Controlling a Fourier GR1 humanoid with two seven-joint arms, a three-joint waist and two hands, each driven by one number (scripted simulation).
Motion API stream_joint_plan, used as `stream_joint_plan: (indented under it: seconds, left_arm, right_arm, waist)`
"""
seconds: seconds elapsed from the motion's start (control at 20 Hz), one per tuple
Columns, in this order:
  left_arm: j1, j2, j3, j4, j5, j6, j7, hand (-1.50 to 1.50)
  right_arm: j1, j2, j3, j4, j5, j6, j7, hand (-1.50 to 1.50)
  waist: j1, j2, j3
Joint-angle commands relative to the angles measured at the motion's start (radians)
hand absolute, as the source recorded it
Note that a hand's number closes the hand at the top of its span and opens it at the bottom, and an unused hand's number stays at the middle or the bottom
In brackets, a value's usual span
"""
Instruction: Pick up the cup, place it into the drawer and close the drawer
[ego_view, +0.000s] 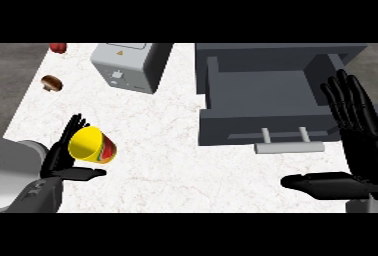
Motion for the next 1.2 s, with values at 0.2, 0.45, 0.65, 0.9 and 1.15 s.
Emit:
stream_joint_plan:
  seconds: [0.2, 0.45, 0.65, 0.9, 1.15]
  left_arm:
    - [-0.035, -0.053, 0.003, -0.003, 0.020, -0.148, -0.077, -1.50]
    - [0.003, -0.067, -0.004, -0.023, 0.035, -0.260, -0.099, -1.50]
    - [-0.044, -0.055, -0.004, -0.034, 0.050, -0.321, -0.050, 1.50]
    - [-0.047, -0.100, 0.001, -0.048, 0.086, -0.388, -0.031, 1.50]
    - [-0.027, -0.099, -0.018, -0.112, 0.083, -0.367, -0.084, 1.50]
  right_arm:
    - [0.006, 0.016, 0.026, -0.033, 0.014, -0.009, 0.023, -1.50]
    - [0.002, 0.002, -0.001, 0.008, -0.012, 0.012, 0.002, -1.50]
    - [0.017, 0.015, 0.024, 0.000, -0.010, 0.016, 0.007, -1.50]
    - [-0.056, 0.004, -0.009, 0.080, 0.014, -0.010, -0.006, -1.50]
    - [-0.023, 0.010, 0.014, 0.048, 0.028, -0.009, 0.013, -1.50]
  waist:
    - [-0.004, -0.002, 0.000]
    - [0.003, -0.003, 0.001]
    - [-0.004, -0.002, 0.000]
    - [0.011, 0.002, 0.000]
    - [0.014, -0.004, 0.001]
